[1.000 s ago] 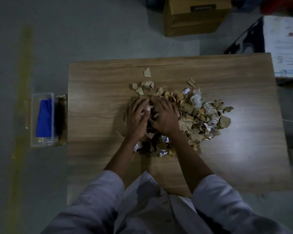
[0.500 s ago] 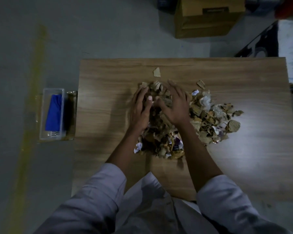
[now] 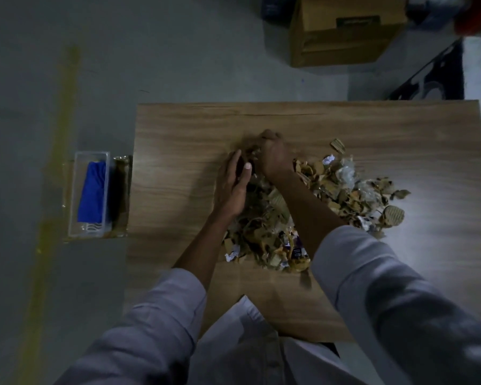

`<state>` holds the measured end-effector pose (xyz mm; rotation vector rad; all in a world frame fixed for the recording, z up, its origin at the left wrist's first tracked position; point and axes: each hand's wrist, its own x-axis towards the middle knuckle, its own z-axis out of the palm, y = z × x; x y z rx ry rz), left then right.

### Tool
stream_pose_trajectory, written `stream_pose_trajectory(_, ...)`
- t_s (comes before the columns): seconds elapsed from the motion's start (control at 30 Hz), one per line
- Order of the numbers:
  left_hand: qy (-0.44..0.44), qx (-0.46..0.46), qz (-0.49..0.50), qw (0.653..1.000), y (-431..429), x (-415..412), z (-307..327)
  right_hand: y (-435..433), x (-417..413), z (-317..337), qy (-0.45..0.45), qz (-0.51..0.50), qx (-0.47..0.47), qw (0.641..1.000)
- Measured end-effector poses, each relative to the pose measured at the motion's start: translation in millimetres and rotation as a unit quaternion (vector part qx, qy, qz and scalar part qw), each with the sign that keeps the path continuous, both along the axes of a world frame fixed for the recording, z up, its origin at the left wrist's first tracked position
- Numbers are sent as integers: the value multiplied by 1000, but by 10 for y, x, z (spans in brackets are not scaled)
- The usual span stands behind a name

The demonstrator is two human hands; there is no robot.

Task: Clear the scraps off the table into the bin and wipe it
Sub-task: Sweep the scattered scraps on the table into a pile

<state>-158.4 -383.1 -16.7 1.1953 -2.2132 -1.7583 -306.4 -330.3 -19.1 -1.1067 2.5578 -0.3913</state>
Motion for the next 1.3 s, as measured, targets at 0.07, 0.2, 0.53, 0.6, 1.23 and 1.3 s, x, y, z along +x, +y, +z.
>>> stream_pose_trajectory(0.07, 0, -36, 0, 999, 67, -33, 112, 31, -9, 34, -17, -4, -22, 1000)
stream_pose_trajectory(0.2, 28, -96, -40, 994, 298, -132, 387, 363, 14, 342, -41, -28, -132, 990)
stream_pose_trajectory(0.53, -37, -281, -236, 929, 916, -241, 297, 1361, 505, 134, -91, -64, -157, 981)
stream_pose_trajectory(0.6, -69, -300, -263, 914, 946, -267, 298, 1404, 486, 100, -115, -74, -188, 973)
stream_pose_trajectory(1.23, -124, -358, -332, 864, 1892, -604, -90, 2978, -254, -232, -118, -371, -202, 899)
stream_pose_trajectory(1.3, -133, -365, -328, 861, 1879, -616, -102, 2870, -312, -208, -141, -304, -195, 922)
